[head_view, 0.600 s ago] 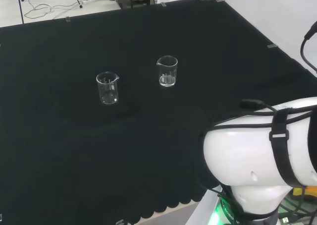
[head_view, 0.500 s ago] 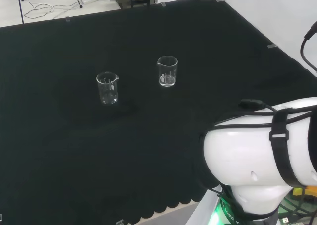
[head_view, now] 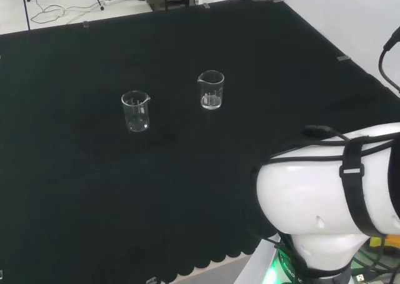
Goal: Pick up the beaker on the right.
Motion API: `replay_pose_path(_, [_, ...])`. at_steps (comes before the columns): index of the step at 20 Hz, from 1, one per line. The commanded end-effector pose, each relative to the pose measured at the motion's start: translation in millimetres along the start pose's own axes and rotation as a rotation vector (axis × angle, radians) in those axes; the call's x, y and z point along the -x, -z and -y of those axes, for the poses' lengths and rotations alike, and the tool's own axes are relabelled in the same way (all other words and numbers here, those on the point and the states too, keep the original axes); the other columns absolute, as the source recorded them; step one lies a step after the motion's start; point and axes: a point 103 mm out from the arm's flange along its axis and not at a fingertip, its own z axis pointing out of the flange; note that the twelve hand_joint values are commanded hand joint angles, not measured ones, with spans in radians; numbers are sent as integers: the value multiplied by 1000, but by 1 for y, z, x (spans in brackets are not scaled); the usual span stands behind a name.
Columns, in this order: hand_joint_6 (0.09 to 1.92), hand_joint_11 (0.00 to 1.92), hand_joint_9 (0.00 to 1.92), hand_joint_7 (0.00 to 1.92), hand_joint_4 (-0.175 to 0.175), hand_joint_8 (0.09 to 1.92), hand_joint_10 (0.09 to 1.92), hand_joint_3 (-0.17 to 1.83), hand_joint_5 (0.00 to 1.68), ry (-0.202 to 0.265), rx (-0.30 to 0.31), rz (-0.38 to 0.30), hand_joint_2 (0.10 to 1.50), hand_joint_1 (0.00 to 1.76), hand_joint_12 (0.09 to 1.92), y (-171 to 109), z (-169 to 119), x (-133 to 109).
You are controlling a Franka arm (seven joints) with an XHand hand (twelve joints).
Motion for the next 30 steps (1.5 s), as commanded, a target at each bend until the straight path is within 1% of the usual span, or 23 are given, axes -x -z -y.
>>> replay_pose_path(1, [177, 0, 129, 39, -18, 480, 629, 310, 343, -13, -11, -5, 1267, 180, 1203, -8, -4, 3])
replay_pose_path(9, [159, 0, 140, 56, -23, 484, 631, 291, 365, -51, -38, -38, 1267, 201, 1219, -42, -21, 6])
replay_pose_path(11, [154, 0, 145, 61, -23, 486, 632, 285, 368, -48, -49, -36, 1265, 213, 1221, -52, -25, 7])
replay_pose_path(13, [145, 0, 162, 76, -24, 492, 638, 272, 369, -32, -54, -37, 1246, 254, 1228, -64, -31, 8])
replay_pose_path(14, [139, 0, 178, 90, -25, 498, 644, 262, 368, -25, -48, -37, 1225, 296, 1233, -70, -34, 10])
replay_pose_path(16, [125, 0, 228, 127, -28, 517, 657, 247, 377, -16, -55, -48, 1180, 386, 1268, -83, -42, 13])
replay_pose_path(21, [87, 0, 297, 173, -30, 553, 660, 264, 397, 3, -72, -76, 1098, 491, 1334, -115, -84, 26])
replay_pose_path(25, [87, 0, 318, 176, -31, 569, 660, 303, 395, 8, -85, -116, 1041, 542, 1356, -140, -119, 38])
replay_pose_path(30, [87, 0, 322, 175, -31, 576, 660, 318, 390, 19, -117, -141, 988, 554, 1364, -169, -147, 48])
